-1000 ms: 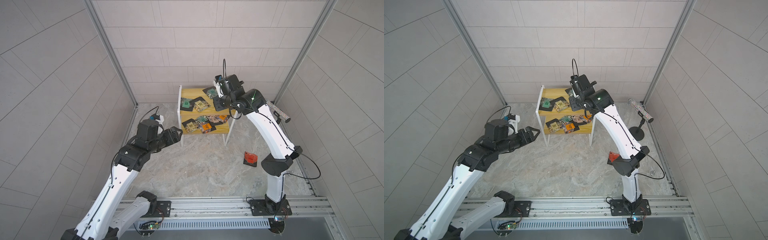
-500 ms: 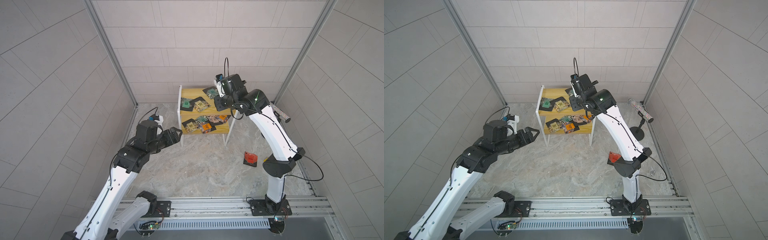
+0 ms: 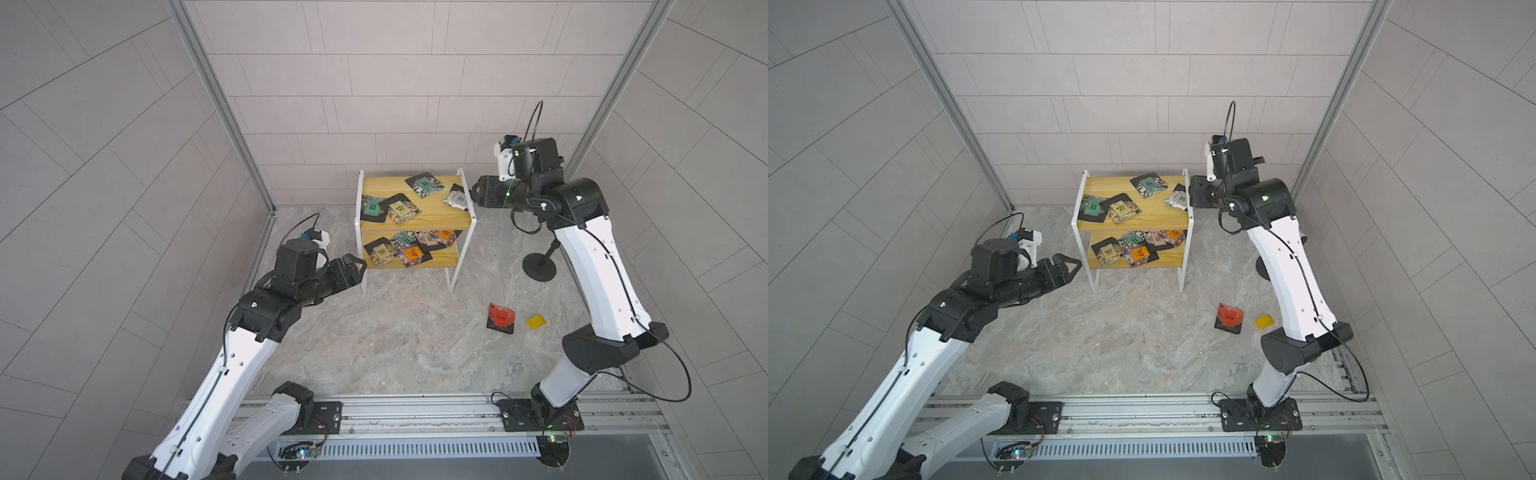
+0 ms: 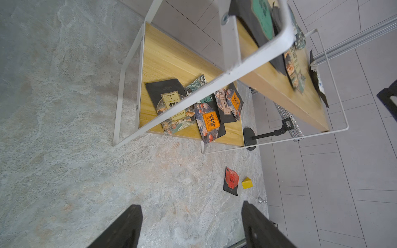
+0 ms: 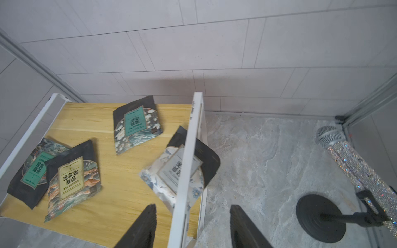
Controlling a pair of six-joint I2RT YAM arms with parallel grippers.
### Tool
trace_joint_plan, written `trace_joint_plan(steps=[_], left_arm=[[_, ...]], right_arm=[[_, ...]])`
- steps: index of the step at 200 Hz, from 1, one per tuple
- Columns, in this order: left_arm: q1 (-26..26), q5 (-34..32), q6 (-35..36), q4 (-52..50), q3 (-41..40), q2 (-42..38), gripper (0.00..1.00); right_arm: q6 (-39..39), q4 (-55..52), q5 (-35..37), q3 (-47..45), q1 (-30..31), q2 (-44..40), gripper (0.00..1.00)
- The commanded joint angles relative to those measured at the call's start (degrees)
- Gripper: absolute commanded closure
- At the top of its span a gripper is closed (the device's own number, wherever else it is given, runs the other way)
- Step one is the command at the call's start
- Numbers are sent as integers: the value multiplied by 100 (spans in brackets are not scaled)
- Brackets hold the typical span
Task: Remove the tea bags from the shelf
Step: Pick up the tea bag from the shelf.
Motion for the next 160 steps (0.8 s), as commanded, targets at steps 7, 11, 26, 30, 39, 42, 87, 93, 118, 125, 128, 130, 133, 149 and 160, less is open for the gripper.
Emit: trace_joint_plan(steps=[7, 11, 26, 30, 39, 42, 87, 93, 118, 125, 128, 130, 133, 149, 160], left_arm=[[-26, 50, 39, 46, 133, 31, 19], [-32, 51, 41, 43, 133, 39, 19], [-40, 52, 37, 48, 135, 62, 20], [-41, 52, 43, 44, 132, 66, 19], [-41, 45, 36, 43, 132, 77, 19], [-43, 51, 36, 43, 132, 77, 19], [-49, 23, 39, 43, 80, 60, 19], [-50, 10, 36, 43, 64, 52, 19], [-50, -11, 37, 43, 28, 19, 19], [-54, -23, 50, 40, 27, 26, 19], [-50, -21, 56, 36, 22, 25, 19], [-50, -25, 54, 39, 21, 27, 20], [-50, -27, 58, 36, 18, 21, 19], [-50, -43, 54, 43, 14, 36, 19], [-51, -53, 63, 41, 9, 44, 19]], right_arm=[[864, 1046, -1324, -1007, -677, -454, 38], [953, 1183, -1477, -1158, -757, -501, 38], [1273, 1636, -1942, -1632, -1009, -605, 37], [1342, 1752, -2052, -1749, -1048, -616, 37], [1525, 2052, -2281, -2002, -1137, -647, 37], [1585, 2154, -2351, -2085, -1165, -656, 37], [2507, 3589, -3035, -2917, -1367, -618, 37], [2597, 3718, -3091, -2970, -1368, -602, 37], [2889, 4072, -3237, -3070, -1381, -491, 38], [2965, 4151, -3258, -3096, -1376, -470, 39], [2983, 4174, -3266, -3104, -1376, -462, 39], [2999, 4199, -3276, -3119, -1376, -462, 39], [3042, 4254, -3294, -3140, -1377, -444, 40], [3172, 4370, -3339, -3210, -1383, -396, 41], [3257, 4462, -3373, -3264, -1377, -356, 42]])
